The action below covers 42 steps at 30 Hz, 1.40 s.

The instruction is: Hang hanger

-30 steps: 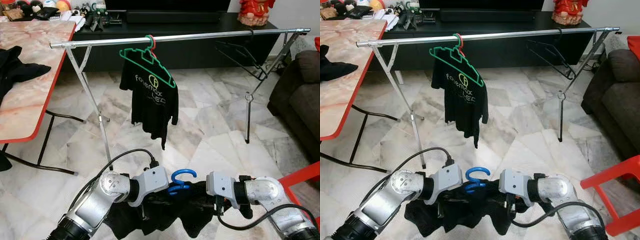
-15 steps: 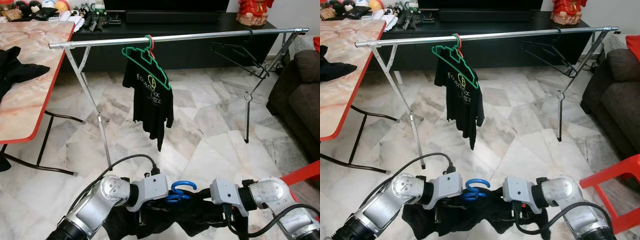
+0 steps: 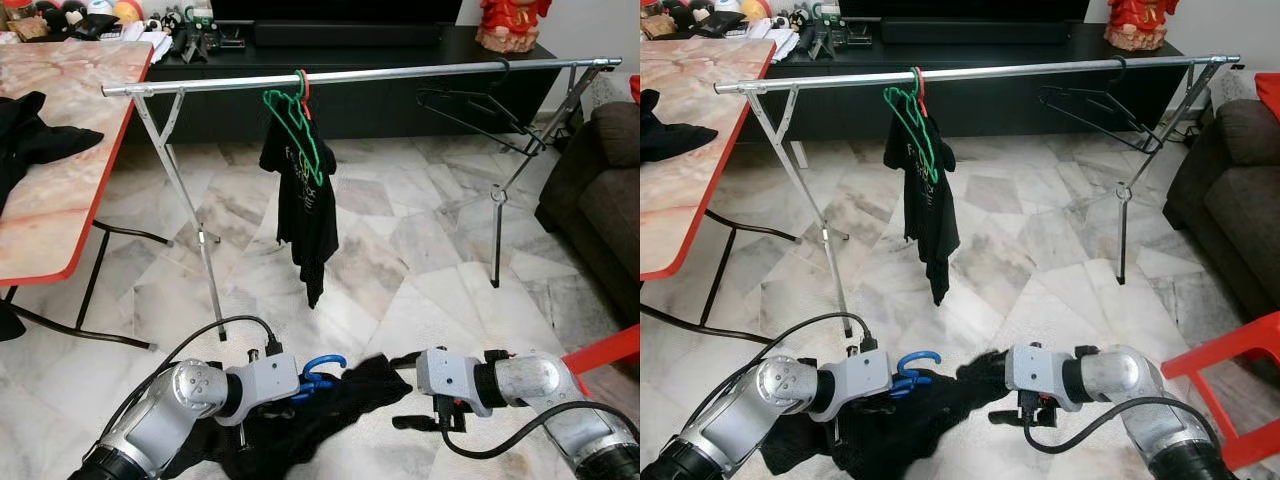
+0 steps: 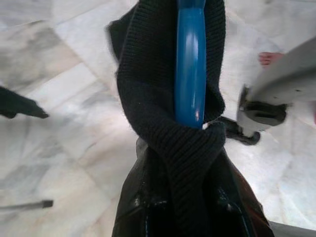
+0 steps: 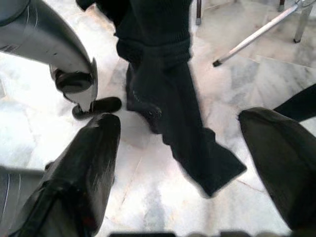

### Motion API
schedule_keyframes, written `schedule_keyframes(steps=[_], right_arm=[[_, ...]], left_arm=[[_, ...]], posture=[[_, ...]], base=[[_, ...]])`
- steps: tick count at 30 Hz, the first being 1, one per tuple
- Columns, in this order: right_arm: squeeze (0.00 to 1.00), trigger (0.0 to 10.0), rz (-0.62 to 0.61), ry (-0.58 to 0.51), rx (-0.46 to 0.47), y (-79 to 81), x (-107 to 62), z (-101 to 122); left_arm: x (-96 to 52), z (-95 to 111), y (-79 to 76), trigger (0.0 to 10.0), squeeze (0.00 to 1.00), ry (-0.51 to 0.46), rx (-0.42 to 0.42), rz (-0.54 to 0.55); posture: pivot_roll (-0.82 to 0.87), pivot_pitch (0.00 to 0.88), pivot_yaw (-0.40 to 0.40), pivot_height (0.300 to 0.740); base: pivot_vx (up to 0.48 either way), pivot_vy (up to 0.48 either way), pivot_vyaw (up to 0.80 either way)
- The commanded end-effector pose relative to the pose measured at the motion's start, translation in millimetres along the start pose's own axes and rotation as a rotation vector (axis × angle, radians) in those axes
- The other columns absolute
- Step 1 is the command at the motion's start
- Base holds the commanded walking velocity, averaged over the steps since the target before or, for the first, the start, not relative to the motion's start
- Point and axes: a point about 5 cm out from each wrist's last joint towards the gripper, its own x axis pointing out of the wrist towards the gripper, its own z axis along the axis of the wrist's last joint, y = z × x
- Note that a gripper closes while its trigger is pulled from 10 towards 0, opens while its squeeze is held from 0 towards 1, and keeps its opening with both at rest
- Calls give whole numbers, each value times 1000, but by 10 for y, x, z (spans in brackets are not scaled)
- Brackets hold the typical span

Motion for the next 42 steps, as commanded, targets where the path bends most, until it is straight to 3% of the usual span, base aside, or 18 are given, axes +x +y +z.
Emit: schedule_keyframes(steps=[1, 3, 4, 5, 6, 8, 9, 11, 15, 16, 18, 20, 21, 25, 28, 31, 36, 42], right_arm=[[0, 10000, -81, 43, 73, 32, 4, -169], [0, 10000, -209, 73, 159, 30, 45, -322], [0, 10000, -268, 93, 223, 44, 68, -410], [0, 10000, -349, 115, 305, 81, 98, -523], [0, 10000, -349, 115, 305, 81, 98, -523], [0, 10000, -567, 124, 623, 242, 203, -775], [0, 10000, -601, 126, 699, 294, 234, -820], [0, 10000, -641, 142, 791, 386, 292, -879], [0, 10000, -748, 292, 919, 772, 446, -1067], [0, 10000, -792, 291, 1020, 889, 507, -1096], [0, 10000, -811, 283, 1078, 937, 539, -1101], [0, 10000, -987, 180, 1487, 1159, 599, -1158], [0, 10000, -987, 180, 1487, 1159, 599, -1158], [0, 10000, -1025, 299, 1564, 1450, 606, -1243], [0, 10000, -930, 380, 1442, 1557, 642, -1238], [0, 10000, -953, 383, 1483, 1590, 641, -1247], [0, 10000, -945, 394, 1508, 1679, 671, -1241], [0, 10000, -939, 380, 1471, 1621, 696, -1210]], left_arm=[[-7, -24, 8, 0, 0, -43, -38, 67], [17, -91, 30, 0, 0, -80, -121, 171], [20, -126, 57, 1373, 0, -94, -155, 246], [12, -191, 75, 9686, 0, -97, -215, 334], [12, -191, 75, 9686, 0, -97, -215, 334], [-42, -304, 47, 10000, 0, -109, -336, 453], [-52, -314, 34, 10000, 0, -116, -343, 465], [-68, -325, 15, 10000, 0, -126, -349, 489], [-144, -385, -39, 10000, 0, -178, -484, 609], [-168, -386, -67, 10000, 0, -212, -519, 637], [-177, -388, -81, 10000, 0, -226, -534, 649], [-234, -419, -147, 10000, 0, -273, -634, 718], [-234, -419, -147, 10000, 0, -273, -634, 718], [-251, -442, -234, 10000, 0, -287, -696, 754], [-236, -434, -288, 10000, 0, -279, -710, 756], [-233, -430, -302, 10000, 0, -299, -768, 764], [-228, -421, -275, 10000, 0, -293, -768, 751], [-258, -398, -242, 10000, 0, -297, -763, 753]], posture=[[-9, 160, -59, 740], [-13, 149, -58, 740], [-11, 148, -56, 740], [-11, 144, -50, 740], [-11, 144, -50, 740], [-18, 131, -37, 740], [-18, 131, -37, 740], [-22, 125, -31, 740], [-21, 101, -10, 740], [-22, 91, -1, 740], [-29, 86, -1, 740], [-33, 76, -2, 740], [-33, 76, -2, 740], [-18, 60, 0, 740], [-18, 58, -2, 740], [-30, 53, 1, 740], [-38, 56, 21, 740], [-23, 90, 25, 740]], base=[[0, 0, 0], [0, 0, 0], [0, 0, 0], [0, 0, 0], [0, 0, 0], [0, 0, 0], [0, 0, 0], [0, 0, 0], [0, 0, 0], [0, 0, 0], [0, 0, 0], [0, 0, 0], [0, 0, 0], [0, 0, 0], [0, 0, 0], [0, 0, 0], [321, 0, 0], [480, 0, 0]])
